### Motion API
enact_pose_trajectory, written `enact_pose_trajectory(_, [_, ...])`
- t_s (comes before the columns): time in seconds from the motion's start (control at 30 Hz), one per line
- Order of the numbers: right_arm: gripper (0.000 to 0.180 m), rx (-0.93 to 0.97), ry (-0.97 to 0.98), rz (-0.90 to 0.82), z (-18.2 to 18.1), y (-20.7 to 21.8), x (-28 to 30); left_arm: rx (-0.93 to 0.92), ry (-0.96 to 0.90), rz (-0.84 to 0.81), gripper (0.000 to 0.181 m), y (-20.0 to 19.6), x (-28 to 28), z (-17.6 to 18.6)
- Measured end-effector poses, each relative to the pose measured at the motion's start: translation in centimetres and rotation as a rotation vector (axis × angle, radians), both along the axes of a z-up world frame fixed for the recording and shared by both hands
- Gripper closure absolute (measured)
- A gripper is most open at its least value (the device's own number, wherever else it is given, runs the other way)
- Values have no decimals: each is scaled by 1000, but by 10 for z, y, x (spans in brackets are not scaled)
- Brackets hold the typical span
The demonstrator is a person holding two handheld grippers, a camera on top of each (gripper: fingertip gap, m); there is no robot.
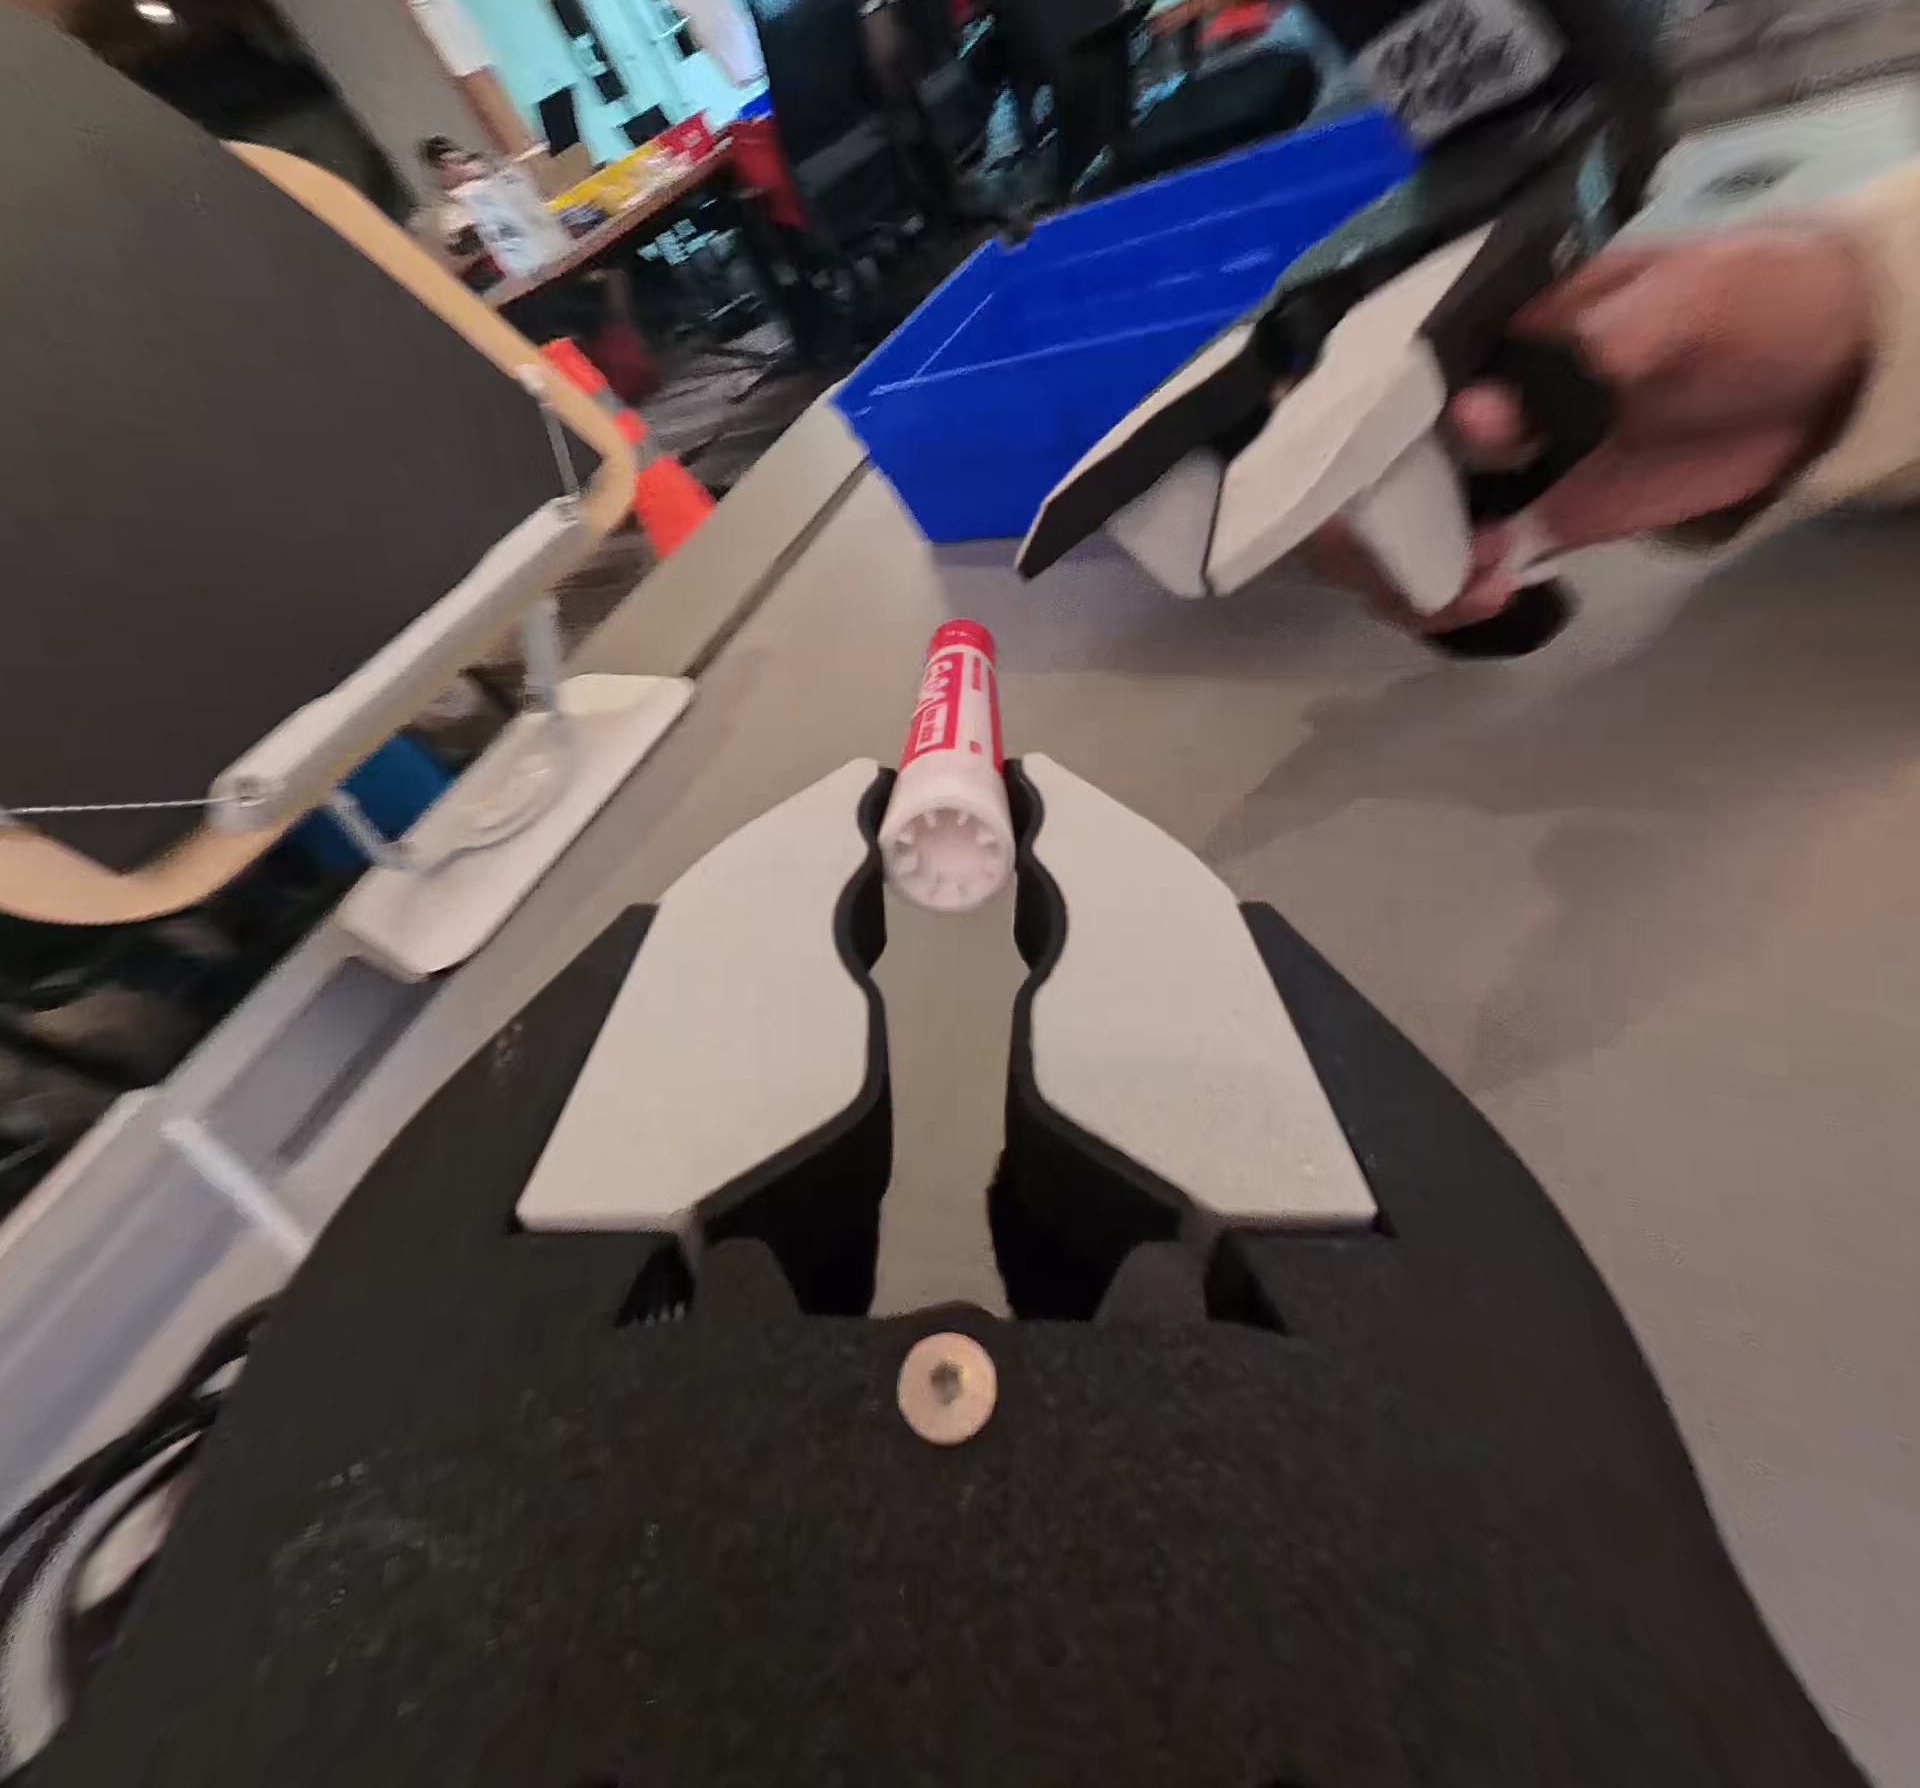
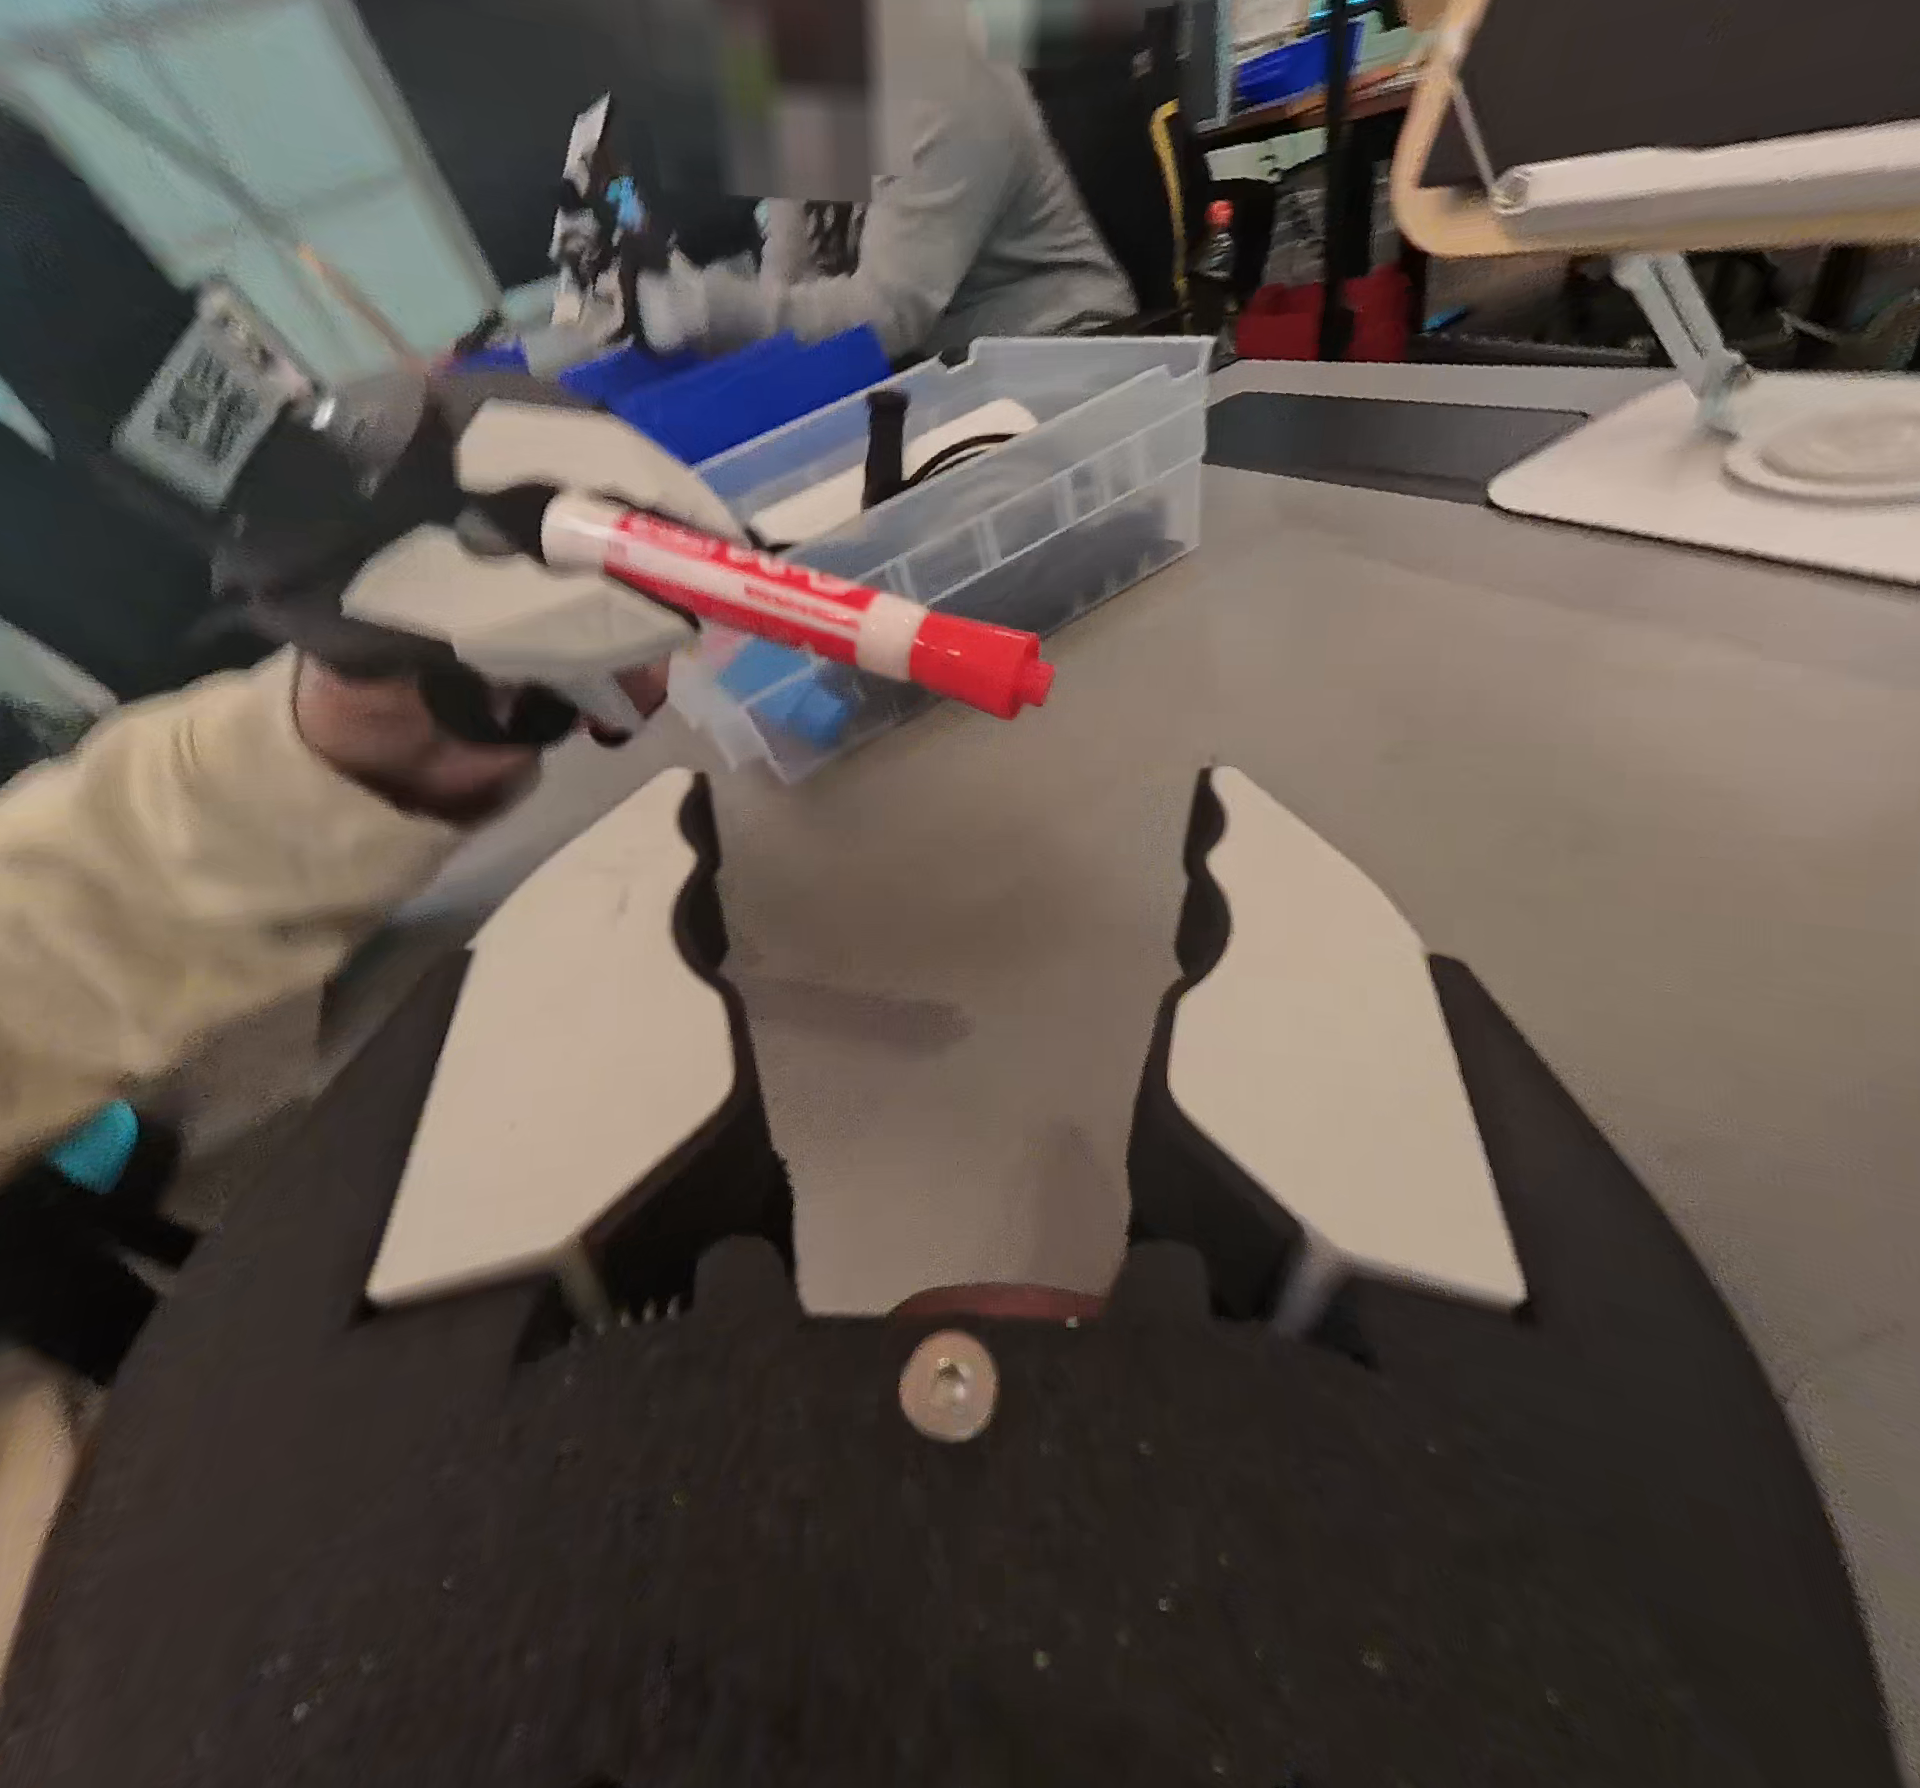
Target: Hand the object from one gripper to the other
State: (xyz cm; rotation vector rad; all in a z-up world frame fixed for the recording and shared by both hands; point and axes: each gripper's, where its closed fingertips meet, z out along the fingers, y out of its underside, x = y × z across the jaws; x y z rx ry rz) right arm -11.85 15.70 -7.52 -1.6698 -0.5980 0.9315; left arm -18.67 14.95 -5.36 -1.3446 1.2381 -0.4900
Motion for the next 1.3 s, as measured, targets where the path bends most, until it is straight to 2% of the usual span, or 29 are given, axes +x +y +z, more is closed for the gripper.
enact_pose_trajectory(0.13, [73, -98, 13, -77, -5, -2, -10, 216, 194, 126, 161, 5, 9, -17])
enact_pose_trajectory(0.3, [69, -132, -25, -45, -14, -15, -33, 423, 362, 161, 161, -5, 28, -28])
enact_pose_trajectory(0.47, [70, -114, -4, -39, -11, -13, -29, 490, 401, 162, 161, -11, 34, -27])
enact_pose_trajectory(0.97, [50, -39, -66, -29, -15, -7, -27, 573, 454, 170, 161, -18, 44, -29])
enact_pose_trajectory(1.3, [48, -57, -59, 81, -16, -13, -29, 592, 444, 150, 161, -24, 50, -28])
